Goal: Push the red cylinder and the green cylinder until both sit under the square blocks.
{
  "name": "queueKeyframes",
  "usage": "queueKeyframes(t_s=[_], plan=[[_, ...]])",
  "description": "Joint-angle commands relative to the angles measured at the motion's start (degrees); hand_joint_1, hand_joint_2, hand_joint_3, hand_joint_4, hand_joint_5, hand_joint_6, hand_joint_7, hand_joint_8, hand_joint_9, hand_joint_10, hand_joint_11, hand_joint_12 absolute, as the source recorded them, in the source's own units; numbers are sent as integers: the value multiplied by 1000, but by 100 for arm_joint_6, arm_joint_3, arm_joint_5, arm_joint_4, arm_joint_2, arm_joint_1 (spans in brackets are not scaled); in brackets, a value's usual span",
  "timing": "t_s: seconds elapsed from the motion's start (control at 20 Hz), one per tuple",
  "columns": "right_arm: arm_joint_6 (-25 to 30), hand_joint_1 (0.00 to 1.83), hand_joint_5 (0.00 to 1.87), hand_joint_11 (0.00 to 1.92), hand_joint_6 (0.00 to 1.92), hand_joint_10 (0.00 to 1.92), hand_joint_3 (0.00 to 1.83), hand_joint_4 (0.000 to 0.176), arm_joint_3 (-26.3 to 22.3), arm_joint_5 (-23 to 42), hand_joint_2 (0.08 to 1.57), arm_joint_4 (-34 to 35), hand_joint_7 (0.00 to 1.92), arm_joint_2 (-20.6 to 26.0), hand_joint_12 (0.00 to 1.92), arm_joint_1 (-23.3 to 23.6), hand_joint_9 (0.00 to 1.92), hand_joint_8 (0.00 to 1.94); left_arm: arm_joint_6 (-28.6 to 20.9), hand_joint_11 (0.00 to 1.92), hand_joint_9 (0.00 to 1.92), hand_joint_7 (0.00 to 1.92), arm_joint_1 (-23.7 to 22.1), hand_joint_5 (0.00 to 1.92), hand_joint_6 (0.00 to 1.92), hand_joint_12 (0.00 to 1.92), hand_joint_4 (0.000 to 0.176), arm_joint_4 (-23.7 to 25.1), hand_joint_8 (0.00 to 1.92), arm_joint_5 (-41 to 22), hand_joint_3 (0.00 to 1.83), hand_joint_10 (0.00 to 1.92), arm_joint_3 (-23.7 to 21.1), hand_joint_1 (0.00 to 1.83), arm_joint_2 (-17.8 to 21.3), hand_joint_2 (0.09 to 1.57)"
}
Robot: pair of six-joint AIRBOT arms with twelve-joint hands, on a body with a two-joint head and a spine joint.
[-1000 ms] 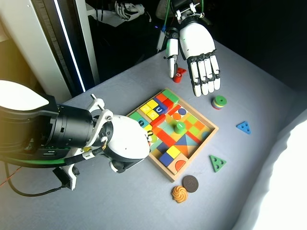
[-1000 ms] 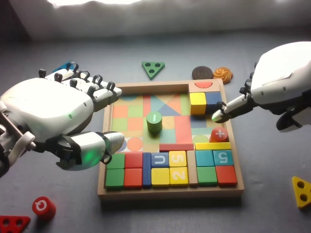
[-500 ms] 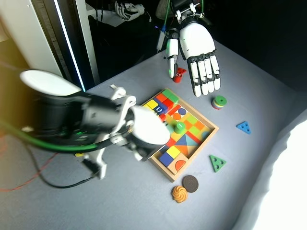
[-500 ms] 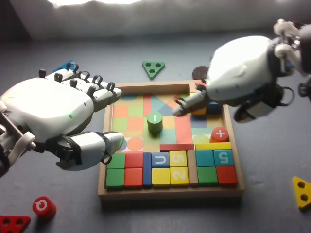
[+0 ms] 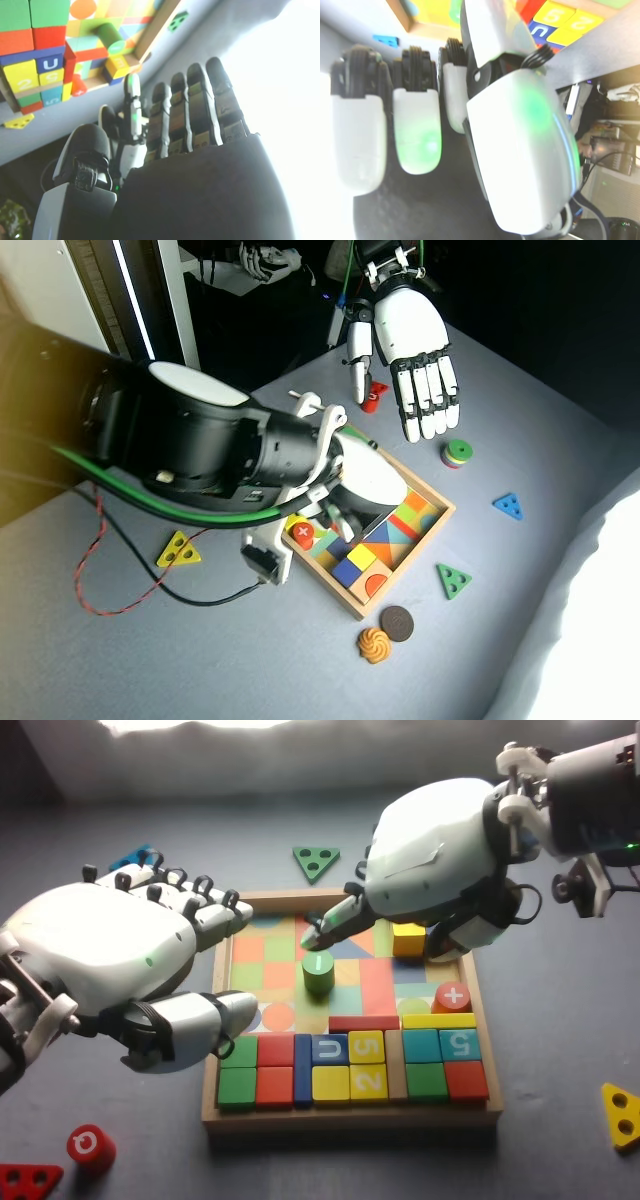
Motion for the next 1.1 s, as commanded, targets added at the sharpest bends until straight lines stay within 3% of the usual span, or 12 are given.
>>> queueKeyframes(t_s=[0.0,0.55,0.75,0.9,1.05], plan=[[-19,1784,281,1885,3,1921,0,0,28,-152,1307,156,1698,52,1921,39,1848,1941,12,0,175,196,-59,184,1,402,0,246,2,-436,1,3,-9,0,17,1454],[113,1763,266,1819,1,1921,0,0,394,-328,1321,152,1657,-314,1921,-172,1808,1941,13,0,171,194,-85,188,1,419,0,250,1,-450,0,1,5,0,16,1450],[104,1775,344,1845,28,1921,0,0,566,-336,1306,161,1701,-388,1921,-194,1837,1941,2,0,166,193,-115,178,4,367,0,249,5,-450,0,5,13,0,15,1442],[102,1791,299,1829,4,1921,0,0,567,-334,1301,161,1682,-392,1921,-215,1824,1941,-5,0,206,235,-145,214,6,468,0,248,7,-449,0,9,14,0,5,1444],[103,1783,292,1876,7,1921,0,0,566,-311,1306,161,1729,-392,1921,-246,1847,1941,-6,0,172,204,-153,191,0,390,0,242,0,-449,0,0,14,0,0,1447]])
